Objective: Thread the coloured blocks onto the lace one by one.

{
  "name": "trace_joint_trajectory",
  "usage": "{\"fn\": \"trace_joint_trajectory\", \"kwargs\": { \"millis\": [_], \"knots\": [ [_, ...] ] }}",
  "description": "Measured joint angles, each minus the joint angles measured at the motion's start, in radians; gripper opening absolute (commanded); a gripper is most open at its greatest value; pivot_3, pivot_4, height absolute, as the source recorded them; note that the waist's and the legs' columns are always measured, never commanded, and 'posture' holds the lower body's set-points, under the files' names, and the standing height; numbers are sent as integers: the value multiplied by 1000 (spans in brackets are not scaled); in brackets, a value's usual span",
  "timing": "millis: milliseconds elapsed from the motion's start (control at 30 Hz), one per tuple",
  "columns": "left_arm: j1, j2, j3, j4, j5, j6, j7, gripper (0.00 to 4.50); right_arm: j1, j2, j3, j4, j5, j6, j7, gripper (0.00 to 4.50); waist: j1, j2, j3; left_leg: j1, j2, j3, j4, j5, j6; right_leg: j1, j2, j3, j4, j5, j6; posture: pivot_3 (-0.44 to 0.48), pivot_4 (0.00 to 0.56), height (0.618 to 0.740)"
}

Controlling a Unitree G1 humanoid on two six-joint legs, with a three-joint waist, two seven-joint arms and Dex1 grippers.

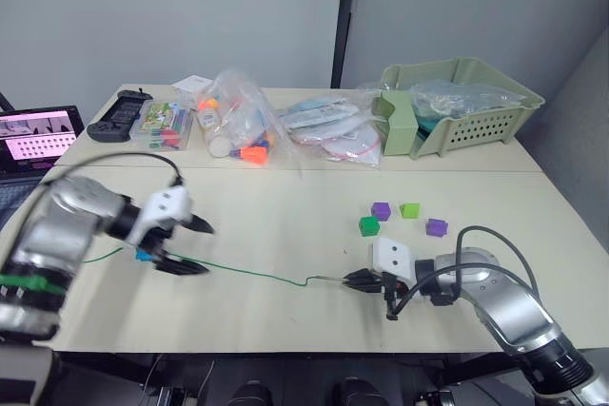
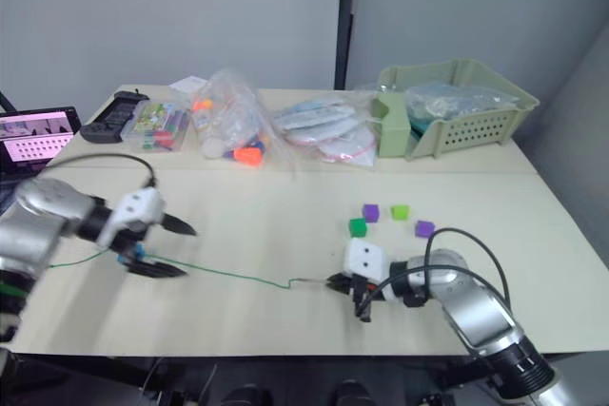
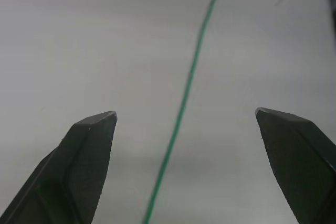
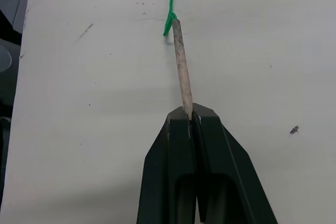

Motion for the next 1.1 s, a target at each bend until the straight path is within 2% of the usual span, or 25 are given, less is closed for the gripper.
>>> {"fn": "trace_joint_trajectory", "kwargs": {
  "millis": [67, 167, 300, 433, 567, 867, 900, 1100],
  "knots": [
    [52, -142, -50, -149, -13, 101, 117, 4455, -21, 21, 21, 0, -7, 9, -6, 0, 5, 0, 0, -2, -1, -1, 3, 0, 0, 0, 0, 0, 0, 0, 0, 0, 150, 740],
    [61, -252, -103, -233, -2, 174, 237, 4455, -32, 31, 43, -5, -11, 17, -10, 0, 8, -2, 1, -2, -1, -1, 4, 0, 0, 0, 1, 0, 0, 0, 0, 0, 150, 740],
    [51, -333, -124, -249, 23, 193, 338, 4455, -32, 31, 47, -4, -16, 28, -15, 0, 11, -2, 1, 0, -1, 0, 4, 0, 0, 1, 1, 0, 0, 0, 0, 0, 150, 740],
    [59, -336, -156, -215, 54, 182, 358, 4455, -32, 31, 48, -5, -17, 33, -17, 0, 10, -2, 1, 0, -1, 0, 4, 0, 0, 1, 1, 0, 0, 0, 0, 0, 150, 740],
    [59, -335, -154, -214, 49, 186, 351, 3315, -32, 32, 48, -5, -17, 38, -19, 0, 17, -2, 1, 0, -1, 0, 4, 0, 0, 1, 1, 0, -1, 0, 0, 0, 150, 740],
    [64, -347, -159, -214, 48, 183, 354, 242, -32, 34, 49, -5, -17, 40, -22, 0, 23, -2, 1, 0, -1, 0, 4, 0, 0, 2, 1, 0, -1, 0, 0, 0, 150, 740],
    [65, -346, -160, -214, 48, 183, 353, 34, -32, 34, 49, -5, -17, 40, -23, 0, 23, -2, 1, 0, -1, 0, 4, 0, 0, 2, 1, 0, -1, 0, 0, 0, 150, 740],
    [72, -349, -165, -218, 44, 182, 350, 34, -32, 33, 47, -5, -27, 43, -30, 0, 23, -2, 1, 0, -1, 0, 4, 0, 0, 2, 1, 0, -1, 0, 0, 0, 150, 740]
  ]
}}
